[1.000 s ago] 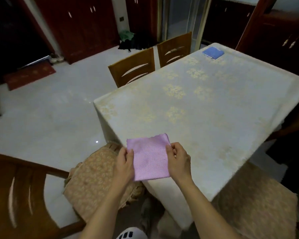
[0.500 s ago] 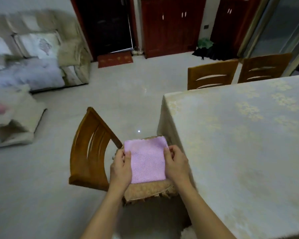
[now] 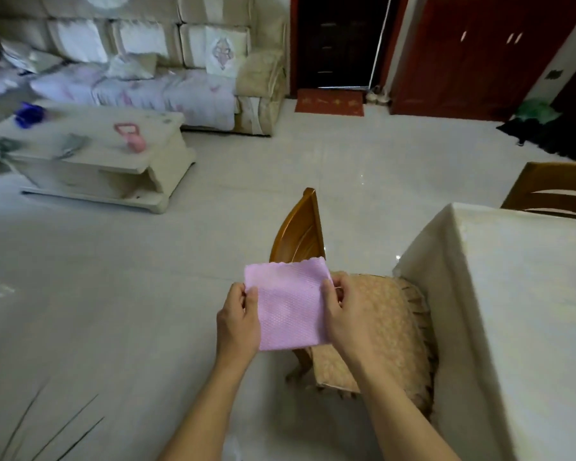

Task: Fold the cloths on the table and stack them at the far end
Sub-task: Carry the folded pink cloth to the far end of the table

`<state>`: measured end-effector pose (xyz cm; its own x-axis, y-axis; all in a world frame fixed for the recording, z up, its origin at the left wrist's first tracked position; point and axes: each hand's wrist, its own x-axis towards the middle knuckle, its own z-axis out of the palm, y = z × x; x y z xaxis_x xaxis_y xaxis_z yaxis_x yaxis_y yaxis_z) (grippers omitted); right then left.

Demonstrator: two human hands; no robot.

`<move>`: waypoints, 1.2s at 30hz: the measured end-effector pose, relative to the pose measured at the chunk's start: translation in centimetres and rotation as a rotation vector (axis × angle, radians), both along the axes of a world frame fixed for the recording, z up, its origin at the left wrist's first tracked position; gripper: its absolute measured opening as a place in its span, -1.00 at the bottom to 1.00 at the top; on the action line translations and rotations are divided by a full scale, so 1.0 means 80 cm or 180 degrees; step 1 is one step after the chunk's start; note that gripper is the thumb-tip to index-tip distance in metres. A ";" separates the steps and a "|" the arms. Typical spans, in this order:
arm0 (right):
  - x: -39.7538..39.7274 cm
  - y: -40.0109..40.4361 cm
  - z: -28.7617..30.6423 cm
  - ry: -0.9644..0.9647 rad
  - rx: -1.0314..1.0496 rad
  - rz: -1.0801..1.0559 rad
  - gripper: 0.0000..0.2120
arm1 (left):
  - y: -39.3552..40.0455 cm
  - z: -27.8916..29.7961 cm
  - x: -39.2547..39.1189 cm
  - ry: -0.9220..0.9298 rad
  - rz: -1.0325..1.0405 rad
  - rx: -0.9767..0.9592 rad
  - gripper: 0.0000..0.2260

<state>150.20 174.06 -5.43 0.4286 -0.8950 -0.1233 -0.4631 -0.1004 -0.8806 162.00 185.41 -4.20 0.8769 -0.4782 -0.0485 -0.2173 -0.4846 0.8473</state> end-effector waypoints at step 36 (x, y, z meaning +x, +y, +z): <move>0.514 0.017 -0.006 -0.0067 -0.0191 0.0302 -0.74 | 0.040 -0.012 0.500 -0.0171 0.0350 -0.0030 -0.70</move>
